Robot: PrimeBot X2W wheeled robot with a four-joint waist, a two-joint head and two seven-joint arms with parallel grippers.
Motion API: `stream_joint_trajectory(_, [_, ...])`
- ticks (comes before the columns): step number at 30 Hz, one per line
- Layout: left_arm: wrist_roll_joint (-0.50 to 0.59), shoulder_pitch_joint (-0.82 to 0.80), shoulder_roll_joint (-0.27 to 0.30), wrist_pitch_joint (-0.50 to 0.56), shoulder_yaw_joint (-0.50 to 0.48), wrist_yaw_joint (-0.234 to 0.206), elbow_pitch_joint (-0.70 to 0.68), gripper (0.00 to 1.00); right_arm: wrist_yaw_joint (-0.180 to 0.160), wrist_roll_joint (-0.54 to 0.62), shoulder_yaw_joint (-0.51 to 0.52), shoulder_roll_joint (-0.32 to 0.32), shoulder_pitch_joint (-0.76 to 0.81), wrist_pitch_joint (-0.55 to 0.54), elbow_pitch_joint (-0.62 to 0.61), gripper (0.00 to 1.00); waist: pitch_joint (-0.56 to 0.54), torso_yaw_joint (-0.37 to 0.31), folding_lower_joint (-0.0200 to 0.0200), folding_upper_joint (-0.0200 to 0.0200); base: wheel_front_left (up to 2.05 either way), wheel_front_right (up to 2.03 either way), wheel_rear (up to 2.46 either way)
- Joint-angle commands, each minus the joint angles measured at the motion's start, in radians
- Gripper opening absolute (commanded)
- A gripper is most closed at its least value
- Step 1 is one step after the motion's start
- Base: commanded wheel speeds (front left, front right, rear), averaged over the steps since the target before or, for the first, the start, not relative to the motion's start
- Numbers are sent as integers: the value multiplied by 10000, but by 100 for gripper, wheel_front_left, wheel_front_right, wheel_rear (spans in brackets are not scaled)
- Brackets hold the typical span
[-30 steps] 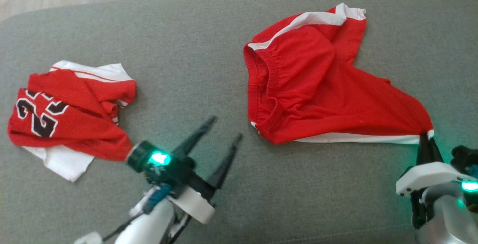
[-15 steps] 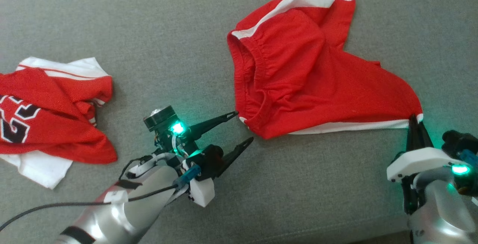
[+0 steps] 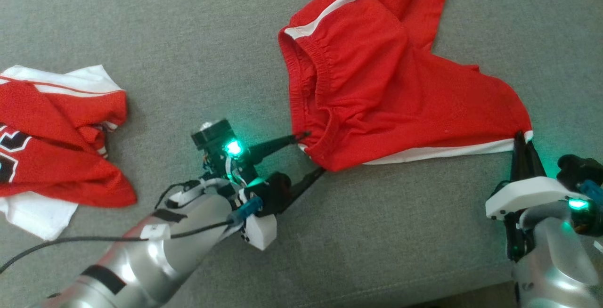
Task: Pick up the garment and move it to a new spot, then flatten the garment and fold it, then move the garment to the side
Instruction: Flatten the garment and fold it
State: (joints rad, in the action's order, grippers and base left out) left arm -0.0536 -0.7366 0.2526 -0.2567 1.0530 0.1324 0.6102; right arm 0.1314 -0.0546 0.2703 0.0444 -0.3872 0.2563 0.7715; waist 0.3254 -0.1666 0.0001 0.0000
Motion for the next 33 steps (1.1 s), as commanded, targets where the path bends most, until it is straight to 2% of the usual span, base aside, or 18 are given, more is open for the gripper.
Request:
stream_joint_trajectory(1, [-126,-417,126,-48,-78,-18,-265,100,-7,-97,-238,58,-190,50,-181,0,-4,-2,-1,0,0,0,0])
stream_joint_trajectory(3, [-246,-415,142,-49,132,-18,-273,100,-7,-112,-261,58,-208,51,-158,0,-21,-7,-1,0,0,0,0])
stream_joint_trajectory(4, [-324,-418,148,-49,215,-18,-271,82,-7,-118,-271,58,-216,52,-154,0,-36,-7,-1,0,0,0,0])
stream_joint_trajectory(5, [-416,-417,153,-49,276,-18,-279,45,-7,-120,-278,58,-219,52,-151,0,-54,-5,-1,0,0,0,0])
stream_joint_trajectory(6, [-534,-410,153,-49,289,-18,-329,0,-7,-117,-279,58,-220,52,-150,0,-75,1,-1,0,0,0,0])
stream_joint_trajectory(14, [-1455,85,359,-50,-205,-21,-909,0,-7,-36,-461,58,-95,54,-466,0,-587,207,-1,0,0,0,0])
stream_joint_trajectory(23, [-2526,899,644,-50,-1325,-202,-1696,0,-7,133,-1075,58,195,-10,-1674,0,-1473,545,-1,0,0,0,0])
stream_joint_trajectory(33, [-3680,820,1326,94,-2411,-153,-2127,0,-7,281,-2256,127,-362,-1226,-3802,0,-2521,803,-1,0,0,0,0])
